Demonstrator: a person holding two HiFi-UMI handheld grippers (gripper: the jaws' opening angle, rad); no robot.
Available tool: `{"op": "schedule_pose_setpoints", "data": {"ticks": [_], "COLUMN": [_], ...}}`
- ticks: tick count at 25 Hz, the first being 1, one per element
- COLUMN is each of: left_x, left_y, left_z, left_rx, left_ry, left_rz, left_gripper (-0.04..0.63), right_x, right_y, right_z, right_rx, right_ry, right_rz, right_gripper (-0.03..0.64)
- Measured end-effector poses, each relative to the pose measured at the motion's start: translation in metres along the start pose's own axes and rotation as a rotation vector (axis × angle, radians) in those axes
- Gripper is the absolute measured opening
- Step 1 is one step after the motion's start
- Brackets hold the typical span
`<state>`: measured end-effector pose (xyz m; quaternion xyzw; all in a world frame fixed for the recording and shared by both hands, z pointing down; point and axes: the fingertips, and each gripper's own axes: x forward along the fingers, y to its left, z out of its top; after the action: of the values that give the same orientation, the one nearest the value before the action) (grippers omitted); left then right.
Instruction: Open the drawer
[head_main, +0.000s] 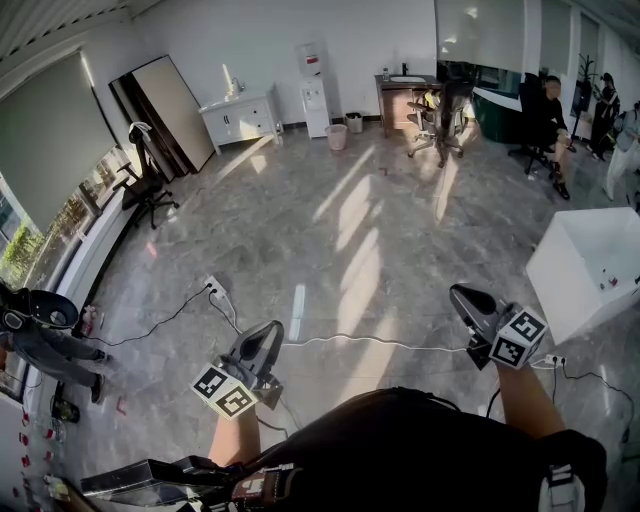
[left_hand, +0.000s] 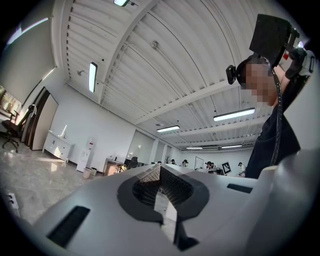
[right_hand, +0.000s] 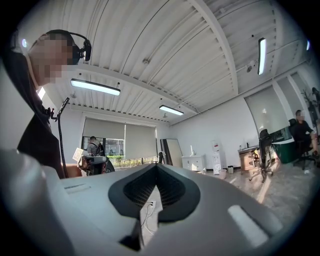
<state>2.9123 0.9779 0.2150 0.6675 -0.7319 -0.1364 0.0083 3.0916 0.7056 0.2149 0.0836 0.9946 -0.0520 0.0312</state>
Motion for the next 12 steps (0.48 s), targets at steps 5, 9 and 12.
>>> {"op": "schedule_pose_setpoints", "data": {"ticks": [5, 9, 12], "left_x": [0.011, 0.02, 0.028], "left_y": [-0.007, -0.016, -0.02], "left_z": [0.0, 0.0, 0.001], "left_rx": [0.002, 0.003, 0.001], "left_ry": [0.005, 0.005, 0.006], "left_rz": [-0.006, -0.007, -0.008], "left_gripper": [-0.009, -0.009, -0.009], "right_x": [-0.008, -0.019, -0.025], "right_y": [-0.008, -0.014, -0.02], "right_z": [0.003, 0.006, 0.01], "right_rx": [0.003, 0.002, -0.002], "right_ry": [-0.008, -0.014, -0.016], "right_rz": [0.002, 0.002, -0.001], "right_gripper": [0.002, 0.002, 0.002]}}
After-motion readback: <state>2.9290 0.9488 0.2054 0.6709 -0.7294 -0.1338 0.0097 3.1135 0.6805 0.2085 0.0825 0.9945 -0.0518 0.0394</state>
